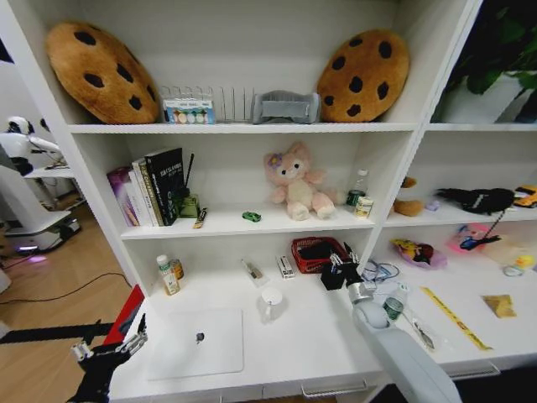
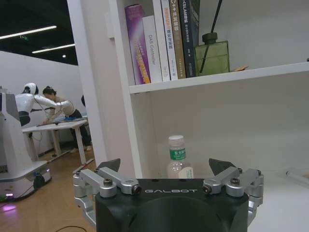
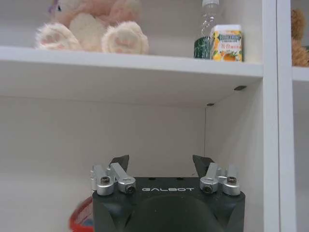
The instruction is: Organize the objects on the table.
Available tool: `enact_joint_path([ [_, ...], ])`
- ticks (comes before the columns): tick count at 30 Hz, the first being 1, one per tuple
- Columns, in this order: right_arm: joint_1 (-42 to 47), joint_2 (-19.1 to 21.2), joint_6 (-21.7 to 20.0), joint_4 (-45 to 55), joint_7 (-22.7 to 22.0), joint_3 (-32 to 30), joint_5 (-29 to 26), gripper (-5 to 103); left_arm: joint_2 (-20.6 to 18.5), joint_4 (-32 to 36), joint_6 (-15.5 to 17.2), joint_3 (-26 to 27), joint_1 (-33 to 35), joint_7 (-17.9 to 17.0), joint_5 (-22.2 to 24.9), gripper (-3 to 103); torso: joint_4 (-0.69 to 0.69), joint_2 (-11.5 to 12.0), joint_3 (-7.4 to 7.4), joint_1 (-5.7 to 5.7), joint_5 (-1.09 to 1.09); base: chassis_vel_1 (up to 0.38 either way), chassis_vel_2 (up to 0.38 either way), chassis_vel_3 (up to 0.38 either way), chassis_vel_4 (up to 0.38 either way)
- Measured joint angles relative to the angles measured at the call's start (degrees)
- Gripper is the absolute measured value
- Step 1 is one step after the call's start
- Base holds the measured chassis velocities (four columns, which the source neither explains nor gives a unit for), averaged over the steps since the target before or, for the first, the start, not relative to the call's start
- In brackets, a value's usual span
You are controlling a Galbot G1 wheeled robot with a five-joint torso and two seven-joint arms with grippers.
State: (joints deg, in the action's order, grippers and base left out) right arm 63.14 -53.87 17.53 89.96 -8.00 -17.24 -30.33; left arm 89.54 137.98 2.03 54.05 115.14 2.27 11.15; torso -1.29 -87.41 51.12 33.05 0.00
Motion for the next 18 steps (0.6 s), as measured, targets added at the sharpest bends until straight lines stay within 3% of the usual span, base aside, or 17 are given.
enact_joint_path([
  [1,5.3,1.0,-2.8,6.5,-1.6,-1.8,-0.1,81,0.0,0.0,0.0,0.0,0.0,0.0,0.0,100,0.00,0.0,0.00,-0.01,0.00,0.000,0.000,0.000,0.000],
  [2,5.3,1.0,-2.8,6.5,-1.6,-1.8,-0.1,81,0.0,0.0,0.0,0.0,0.0,0.0,0.0,100,0.00,0.0,0.00,-0.01,0.00,0.000,0.000,0.000,0.000],
  [3,12.8,1.5,-5.2,13.6,-3.7,-4.9,1.3,86,0.0,0.0,0.0,0.0,0.0,0.0,0.0,100,-0.01,0.0,0.00,-0.01,0.01,0.000,0.000,0.000,0.000],
  [7,23.3,0.7,-7.6,22.0,-6.0,-10.8,5.0,96,0.0,0.0,0.0,0.0,0.0,-0.1,0.0,100,-0.02,0.0,-0.01,-0.02,-0.02,0.000,0.000,0.000,0.000],
  [10,39.8,-5.8,-7.1,33.2,-6.8,-18.2,9.7,100,0.0,0.0,0.0,0.0,0.0,-0.1,0.0,100,-0.01,0.0,-0.01,-0.01,0.02,0.000,0.000,0.000,0.000],
  [11,39.8,-5.8,-7.1,33.2,-6.8,-18.2,9.7,100,0.0,0.0,0.0,0.0,0.0,-0.1,0.0,100,-0.01,0.0,-0.01,-0.01,0.02,0.000,0.000,0.000,0.000],
  [13,49.5,-14.4,-5.9,37.4,-3.6,-23.6,10.9,100,0.0,0.0,0.0,0.0,0.0,0.0,0.0,100,-0.01,0.0,-0.01,-0.02,-0.02,0.000,0.000,0.000,0.000],
  [14,49.5,-14.4,-5.9,37.4,-3.6,-23.6,10.9,100,0.0,0.0,0.0,0.0,0.0,0.0,0.0,100,-0.01,0.0,-0.01,-0.02,-0.02,0.000,0.000,0.000,0.000],
  [16,56.6,-20.9,-2.8,37.5,-0.1,-27.4,11.1,100,0.0,0.0,0.0,0.0,0.0,0.0,0.0,100,-0.05,0.0,-0.01,-0.02,-0.03,0.000,0.000,0.000,0.000],
  [18,58.3,-22.1,-1.2,36.2,1.5,-29.2,11.1,100,0.0,0.0,0.0,0.0,0.0,0.0,0.0,100,-0.04,0.0,-0.01,-0.03,-0.02,0.000,0.000,0.000,0.000],
])
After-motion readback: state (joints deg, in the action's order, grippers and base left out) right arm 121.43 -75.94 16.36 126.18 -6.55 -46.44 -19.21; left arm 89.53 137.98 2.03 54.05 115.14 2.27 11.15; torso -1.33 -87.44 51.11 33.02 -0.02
